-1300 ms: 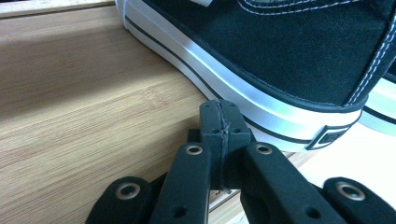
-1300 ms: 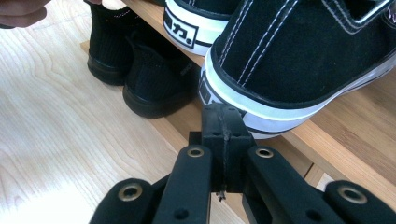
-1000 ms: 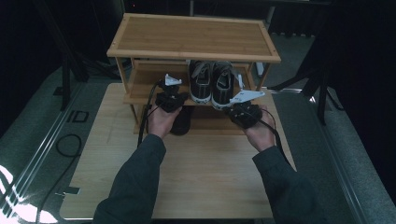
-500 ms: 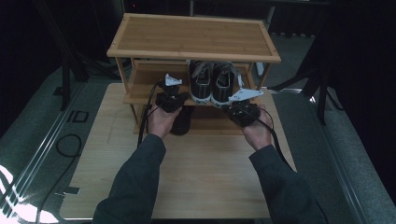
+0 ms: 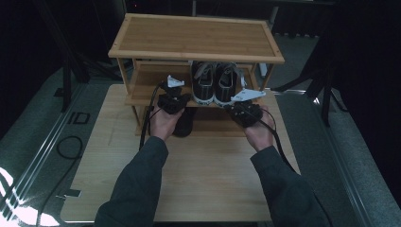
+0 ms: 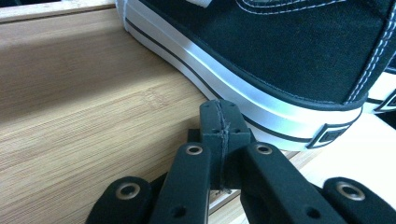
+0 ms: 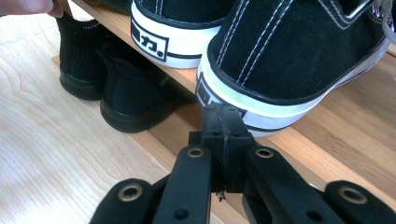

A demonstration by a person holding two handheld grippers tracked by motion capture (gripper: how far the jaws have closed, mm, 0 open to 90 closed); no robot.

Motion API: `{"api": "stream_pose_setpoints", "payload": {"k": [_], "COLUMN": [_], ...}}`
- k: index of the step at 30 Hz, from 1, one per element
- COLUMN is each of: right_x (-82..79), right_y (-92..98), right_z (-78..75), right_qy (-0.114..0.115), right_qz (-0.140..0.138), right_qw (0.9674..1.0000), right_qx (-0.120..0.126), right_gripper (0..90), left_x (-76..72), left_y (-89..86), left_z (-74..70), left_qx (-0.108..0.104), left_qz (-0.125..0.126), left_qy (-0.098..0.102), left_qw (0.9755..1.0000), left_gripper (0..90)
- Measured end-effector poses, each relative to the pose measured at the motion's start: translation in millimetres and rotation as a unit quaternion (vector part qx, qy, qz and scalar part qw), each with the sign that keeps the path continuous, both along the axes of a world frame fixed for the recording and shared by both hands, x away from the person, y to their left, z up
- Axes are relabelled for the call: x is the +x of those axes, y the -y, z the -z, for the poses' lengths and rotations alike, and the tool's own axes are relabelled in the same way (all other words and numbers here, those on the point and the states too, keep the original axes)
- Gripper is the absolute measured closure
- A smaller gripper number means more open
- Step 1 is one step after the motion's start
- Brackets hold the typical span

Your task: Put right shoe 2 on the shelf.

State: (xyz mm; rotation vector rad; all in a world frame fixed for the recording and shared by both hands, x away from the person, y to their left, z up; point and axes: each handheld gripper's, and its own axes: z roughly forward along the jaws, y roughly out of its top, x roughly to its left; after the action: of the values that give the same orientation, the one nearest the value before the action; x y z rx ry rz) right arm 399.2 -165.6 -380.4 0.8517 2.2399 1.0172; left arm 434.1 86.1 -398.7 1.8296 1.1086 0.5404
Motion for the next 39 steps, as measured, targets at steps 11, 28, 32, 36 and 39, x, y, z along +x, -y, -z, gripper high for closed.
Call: {"api": "stream_pose_setpoints", "payload": {"k": [11,28,32,36,39], "right_x": [1.2,3.4,3.3,1.9,0.8], "right_y": [-3.0,-7.1,-6.7,-5.7,-0.5], "right_z": [-0.7,1.2,1.1,0.9,0.8], "right_qy": [0.002,-0.001,-0.001,-0.001,-0.002], "right_qz": [0.009,0.002,0.0,-0.007,-0.004], "right_qw": [1.0,1.0,1.0,1.0,1.0], "right_qx": [-0.002,0.008,0.007,0.003,0.005], "right_gripper": [90.0,90.0,89.5,83.8,83.1], "left_x": [-0.5,0.0,1.2,1.1,0.8], "left_y": [0.1,-1.2,-2.6,-2.5,-1.3], "left_z": [0.4,0.6,0.4,0.3,-0.4], "left_qx": [-0.003,-0.009,-0.014,-0.013,-0.006], "left_qz": [-0.003,-0.003,0.001,0.001,-0.001], "left_qy": [0.001,-0.003,-0.007,-0.006,-0.004], "left_qw": [1.0,1.0,0.9999,0.9999,1.0], "left_gripper": [90.0,90.0,90.0,89.9,89.9]}}
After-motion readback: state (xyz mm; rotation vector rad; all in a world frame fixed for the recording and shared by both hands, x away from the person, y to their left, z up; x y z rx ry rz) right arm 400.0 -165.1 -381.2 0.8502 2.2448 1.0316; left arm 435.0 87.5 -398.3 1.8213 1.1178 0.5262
